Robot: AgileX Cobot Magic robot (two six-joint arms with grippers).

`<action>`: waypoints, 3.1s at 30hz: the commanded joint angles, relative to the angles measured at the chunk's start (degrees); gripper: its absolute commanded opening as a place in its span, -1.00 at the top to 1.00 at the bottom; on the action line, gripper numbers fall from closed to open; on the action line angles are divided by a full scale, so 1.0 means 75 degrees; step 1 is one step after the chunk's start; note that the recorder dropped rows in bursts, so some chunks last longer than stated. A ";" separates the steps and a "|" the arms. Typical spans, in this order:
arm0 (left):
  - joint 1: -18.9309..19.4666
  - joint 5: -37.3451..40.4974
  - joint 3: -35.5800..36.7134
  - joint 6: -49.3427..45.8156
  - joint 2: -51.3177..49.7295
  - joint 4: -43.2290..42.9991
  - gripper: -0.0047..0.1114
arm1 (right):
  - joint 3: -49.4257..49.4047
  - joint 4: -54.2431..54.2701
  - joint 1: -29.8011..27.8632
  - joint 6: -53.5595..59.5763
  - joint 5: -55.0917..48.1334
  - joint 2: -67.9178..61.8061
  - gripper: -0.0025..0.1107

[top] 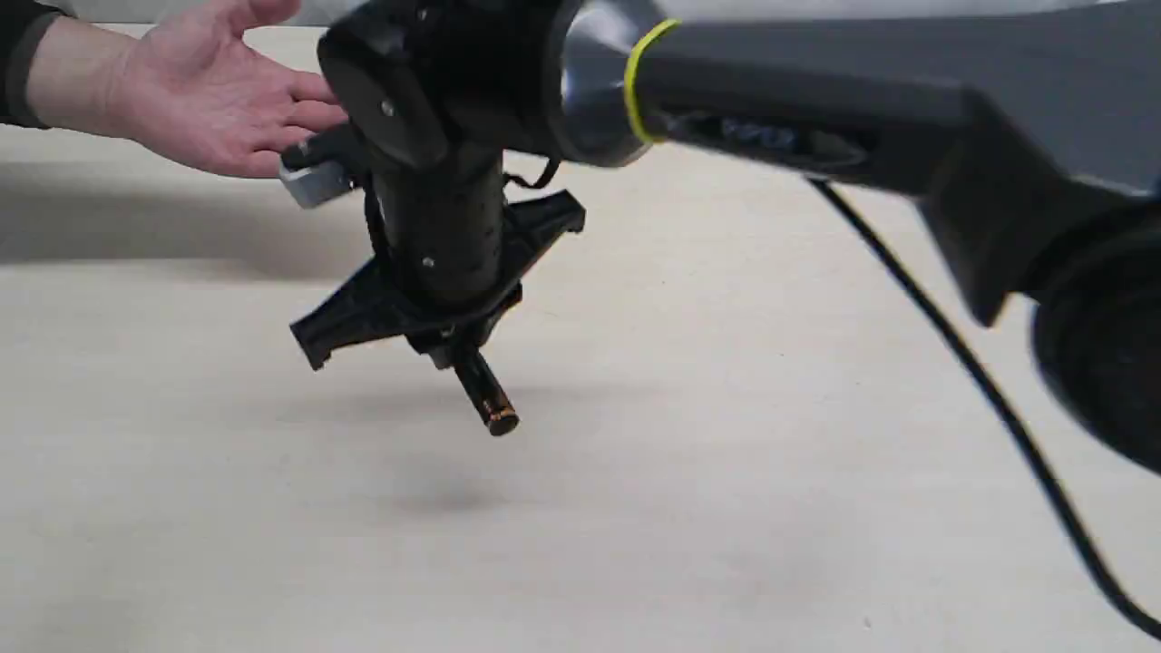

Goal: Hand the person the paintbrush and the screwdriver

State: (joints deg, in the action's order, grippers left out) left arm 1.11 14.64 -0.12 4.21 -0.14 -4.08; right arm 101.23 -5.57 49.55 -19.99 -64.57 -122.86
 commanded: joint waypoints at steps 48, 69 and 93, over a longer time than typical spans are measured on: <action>-0.0063 -0.0059 0.0015 0.0015 0.0019 0.0016 0.92 | 0.0001 -0.0387 -0.0007 0.0579 0.2853 0.1408 0.50; -0.0063 -0.0040 0.0015 0.0015 0.0019 0.0031 0.92 | -0.5005 -0.3058 0.1590 -0.2522 0.5093 0.6476 0.88; -0.0063 -0.0056 0.0015 0.0015 0.0019 0.0015 0.92 | -0.6482 -0.4479 0.1735 -0.2732 0.4851 0.8929 0.88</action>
State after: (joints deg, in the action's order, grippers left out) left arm 1.11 14.64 -0.12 4.21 -0.14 -4.08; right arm 54.34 -33.73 62.61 -41.08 -27.88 -58.53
